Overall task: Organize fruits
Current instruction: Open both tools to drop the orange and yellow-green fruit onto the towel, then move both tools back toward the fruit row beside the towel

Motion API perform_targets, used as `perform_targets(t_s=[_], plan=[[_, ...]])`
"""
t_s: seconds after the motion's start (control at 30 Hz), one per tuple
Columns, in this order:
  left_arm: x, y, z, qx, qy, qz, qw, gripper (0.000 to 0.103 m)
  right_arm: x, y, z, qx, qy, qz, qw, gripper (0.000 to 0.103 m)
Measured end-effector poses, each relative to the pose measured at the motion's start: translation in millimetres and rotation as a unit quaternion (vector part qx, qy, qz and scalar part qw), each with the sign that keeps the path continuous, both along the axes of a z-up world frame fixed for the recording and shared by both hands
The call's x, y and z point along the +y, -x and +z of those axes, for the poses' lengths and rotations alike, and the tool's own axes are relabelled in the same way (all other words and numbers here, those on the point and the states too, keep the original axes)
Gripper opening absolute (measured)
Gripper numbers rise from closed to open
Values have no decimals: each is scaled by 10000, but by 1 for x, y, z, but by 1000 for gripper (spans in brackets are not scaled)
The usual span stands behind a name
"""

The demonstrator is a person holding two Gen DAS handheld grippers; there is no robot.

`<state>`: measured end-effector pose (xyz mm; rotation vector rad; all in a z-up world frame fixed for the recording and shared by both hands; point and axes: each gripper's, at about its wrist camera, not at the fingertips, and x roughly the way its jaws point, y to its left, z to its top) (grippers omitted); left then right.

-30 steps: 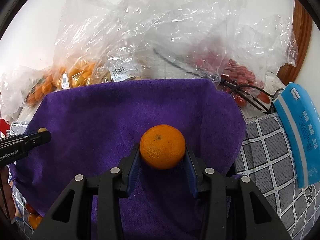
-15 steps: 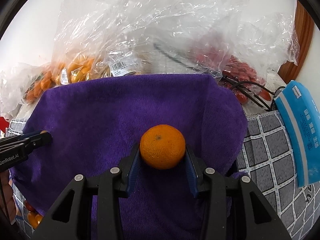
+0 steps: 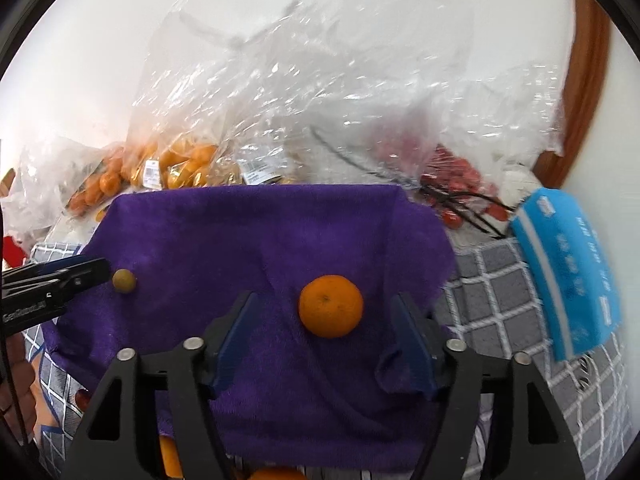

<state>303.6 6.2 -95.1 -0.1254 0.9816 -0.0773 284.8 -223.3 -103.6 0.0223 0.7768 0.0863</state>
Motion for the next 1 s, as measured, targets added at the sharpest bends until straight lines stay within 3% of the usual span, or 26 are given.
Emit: perform_targets(t_s=[0.2,0.53,1.0], plan=[[5,24,22,-232,43,3,9997,48,-8,28,16,-70,85,-404,9991,83],[7,78,45,-491,113,-152,9986,48,-26,92,31,-393,8,-548,9977,83],[19,137,38,-491,221,-164,9984,48,-22,154,5,-400,142,-437,9981,82]])
